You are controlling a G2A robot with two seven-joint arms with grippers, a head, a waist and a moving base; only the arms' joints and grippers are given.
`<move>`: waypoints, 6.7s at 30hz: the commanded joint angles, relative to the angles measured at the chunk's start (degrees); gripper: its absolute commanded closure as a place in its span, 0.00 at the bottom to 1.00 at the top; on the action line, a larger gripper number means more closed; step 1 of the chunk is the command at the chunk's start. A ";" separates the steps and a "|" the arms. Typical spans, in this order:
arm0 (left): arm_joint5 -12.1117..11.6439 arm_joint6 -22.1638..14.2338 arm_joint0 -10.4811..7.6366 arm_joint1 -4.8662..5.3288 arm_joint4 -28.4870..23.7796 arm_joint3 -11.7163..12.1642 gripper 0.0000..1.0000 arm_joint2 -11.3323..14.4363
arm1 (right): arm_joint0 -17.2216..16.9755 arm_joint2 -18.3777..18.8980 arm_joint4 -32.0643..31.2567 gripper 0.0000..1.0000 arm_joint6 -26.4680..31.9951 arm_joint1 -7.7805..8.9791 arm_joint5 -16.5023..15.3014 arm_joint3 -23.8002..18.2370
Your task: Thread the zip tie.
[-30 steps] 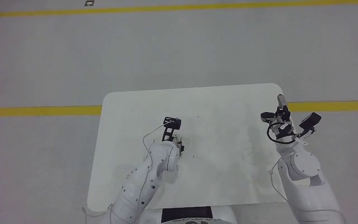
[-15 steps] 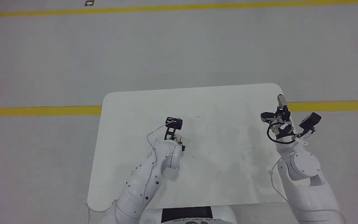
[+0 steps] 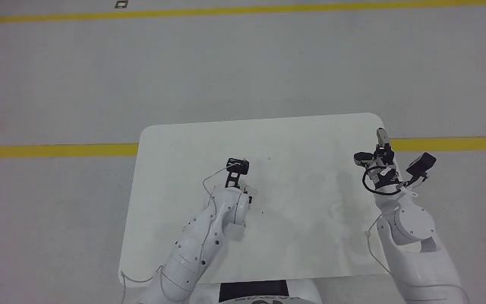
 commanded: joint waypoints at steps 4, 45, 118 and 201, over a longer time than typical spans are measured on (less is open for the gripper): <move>0.00 0.01 -0.52 -0.42 0.07 1.16 0.85 -0.26 | 0.00 0.00 0.00 0.00 0.00 0.00 0.00 0.00; -2.07 -2.77 4.50 -0.26 3.70 -7.30 1.00 -3.64 | 0.00 0.00 0.00 0.00 0.00 0.00 0.00 0.00; 0.00 -2.94 -1.09 0.32 -0.12 0.18 1.00 0.61 | 0.00 0.00 0.00 0.00 0.00 0.00 0.00 0.00; -5.33 3.61 -0.59 3.10 -4.77 -2.99 0.76 1.26 | 0.00 0.00 0.00 0.00 0.00 0.00 0.00 0.00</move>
